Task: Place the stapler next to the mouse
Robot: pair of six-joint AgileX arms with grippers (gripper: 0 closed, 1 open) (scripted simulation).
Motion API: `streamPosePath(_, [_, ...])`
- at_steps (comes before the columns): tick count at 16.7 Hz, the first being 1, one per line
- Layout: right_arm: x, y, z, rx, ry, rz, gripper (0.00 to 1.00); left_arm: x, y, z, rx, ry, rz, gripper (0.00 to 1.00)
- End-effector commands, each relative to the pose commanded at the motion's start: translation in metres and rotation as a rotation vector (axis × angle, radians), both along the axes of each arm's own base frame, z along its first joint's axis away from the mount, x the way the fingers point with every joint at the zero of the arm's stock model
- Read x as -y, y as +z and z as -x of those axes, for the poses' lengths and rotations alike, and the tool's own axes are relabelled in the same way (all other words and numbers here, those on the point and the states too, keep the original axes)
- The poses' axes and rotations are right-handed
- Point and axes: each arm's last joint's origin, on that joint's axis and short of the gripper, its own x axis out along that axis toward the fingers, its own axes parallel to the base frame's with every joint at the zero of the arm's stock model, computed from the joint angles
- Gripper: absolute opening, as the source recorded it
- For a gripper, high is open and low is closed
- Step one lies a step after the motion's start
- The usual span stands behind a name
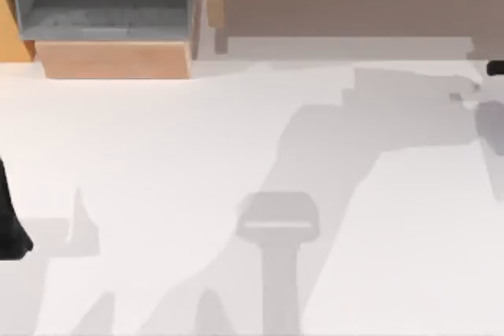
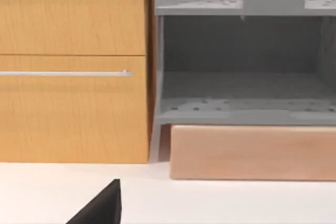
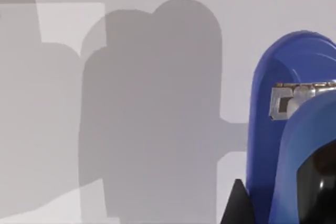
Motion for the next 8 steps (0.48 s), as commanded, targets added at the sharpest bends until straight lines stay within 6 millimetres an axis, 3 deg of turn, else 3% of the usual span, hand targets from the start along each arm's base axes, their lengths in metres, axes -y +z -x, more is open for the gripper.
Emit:
streamPosePath(2, [-0.0001, -0.0115, 0.0015, -0.03, -0.001, -0.004, 0.0, 0.0, 0.0, 0.0, 0.0, 0.0, 0.0, 1.0])
streamPosePath(6, [-0.0001, -0.0115, 0.0015, -0.03, -0.001, -0.004, 0.0, 0.0, 0.0, 0.0, 0.0, 0.0, 0.0, 1.0])
streamPosePath(8, [-0.0001, -0.0115, 0.0015, -0.03, -0.001, -0.004, 0.15, 0.0, 0.0, 0.0, 0.0, 0.0, 0.0, 1.0])
